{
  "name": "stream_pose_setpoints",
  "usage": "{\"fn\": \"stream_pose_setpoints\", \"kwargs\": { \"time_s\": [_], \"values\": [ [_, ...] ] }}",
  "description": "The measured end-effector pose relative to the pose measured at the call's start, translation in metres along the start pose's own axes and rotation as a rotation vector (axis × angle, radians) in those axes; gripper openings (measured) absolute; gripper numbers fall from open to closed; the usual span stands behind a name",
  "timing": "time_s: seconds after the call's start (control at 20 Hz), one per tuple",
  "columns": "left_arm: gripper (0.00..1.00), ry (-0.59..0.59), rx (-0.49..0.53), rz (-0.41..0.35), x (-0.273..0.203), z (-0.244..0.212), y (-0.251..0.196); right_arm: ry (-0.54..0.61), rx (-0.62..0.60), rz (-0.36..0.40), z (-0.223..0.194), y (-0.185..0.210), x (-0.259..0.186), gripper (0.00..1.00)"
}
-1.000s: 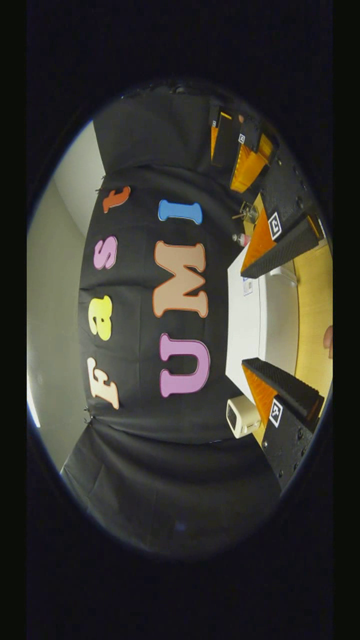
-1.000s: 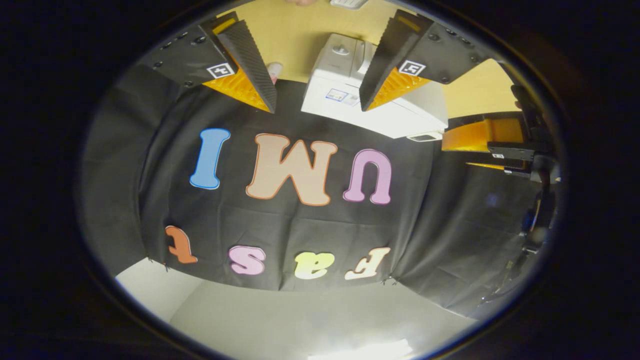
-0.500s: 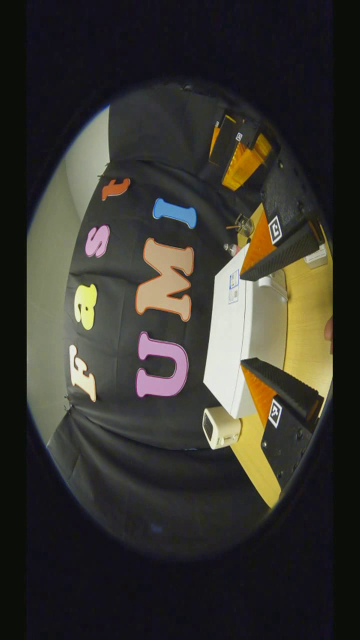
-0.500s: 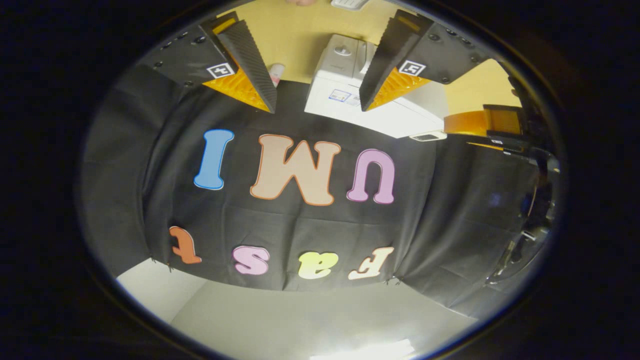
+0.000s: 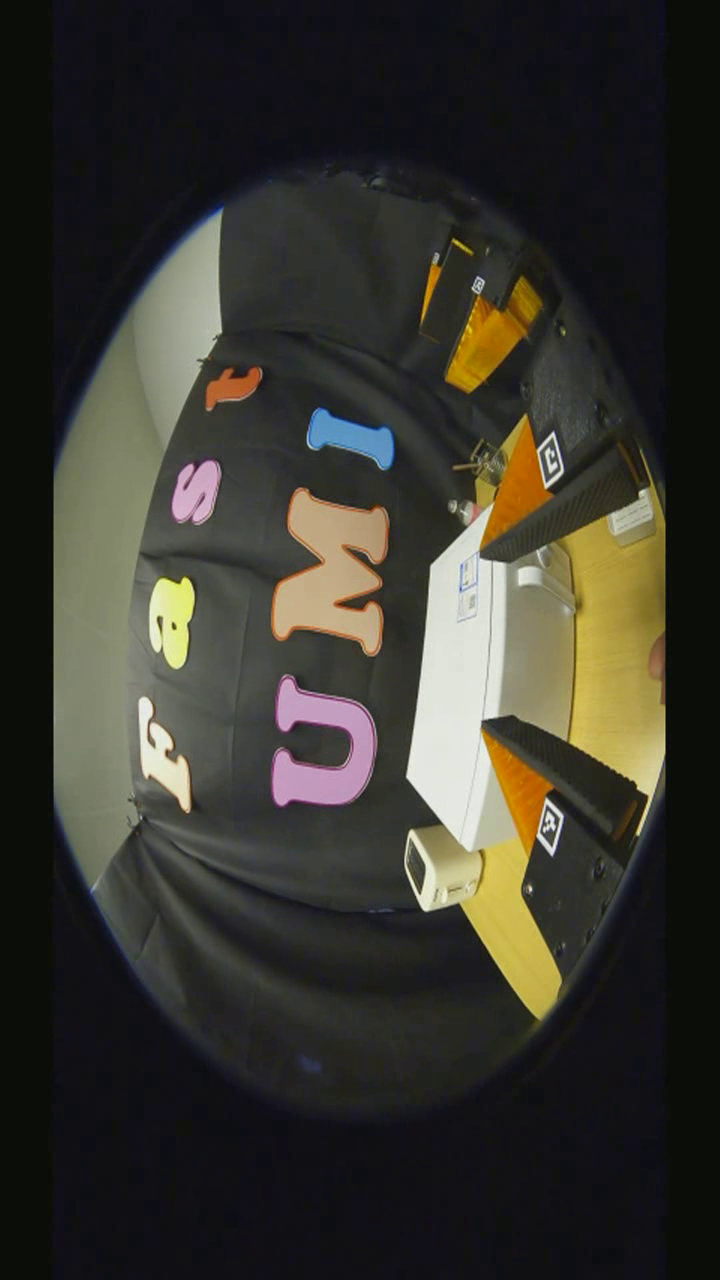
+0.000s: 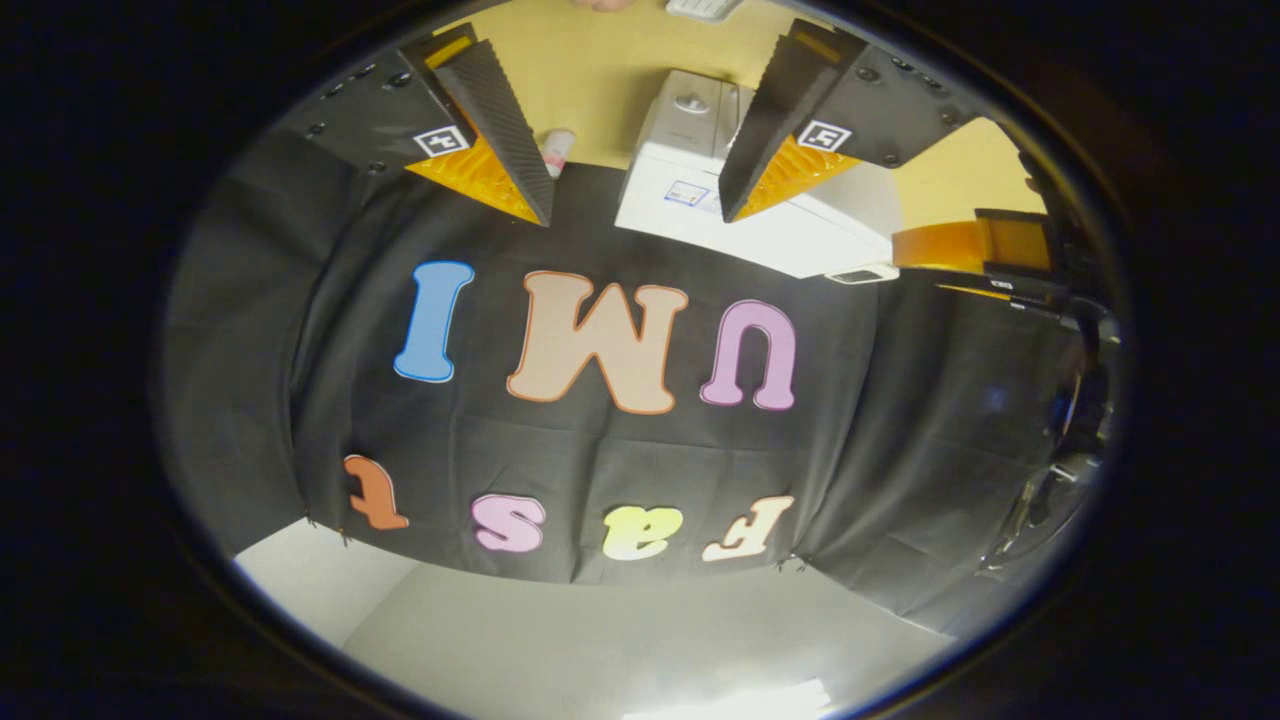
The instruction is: Open the microwave oven with the left hand, put the food in, and close the microwave oven.
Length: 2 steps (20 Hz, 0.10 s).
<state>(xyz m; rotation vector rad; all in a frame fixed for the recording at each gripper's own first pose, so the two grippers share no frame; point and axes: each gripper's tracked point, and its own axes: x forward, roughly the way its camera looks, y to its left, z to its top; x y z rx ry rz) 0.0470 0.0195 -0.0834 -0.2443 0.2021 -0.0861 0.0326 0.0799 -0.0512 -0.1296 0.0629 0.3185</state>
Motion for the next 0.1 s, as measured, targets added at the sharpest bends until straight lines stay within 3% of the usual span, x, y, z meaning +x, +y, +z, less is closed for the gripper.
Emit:
{"fn": "stream_pose_setpoints", "kwargs": {
  "time_s": [0.1],
  "values": [
    [0.96, -0.005, 0.010, -0.001, -0.0007, 0.0017, -0.0008, 0.001, -0.007, -0.001, 0.0011, -0.0007, 0.0004, 0.97]
  ]
}}
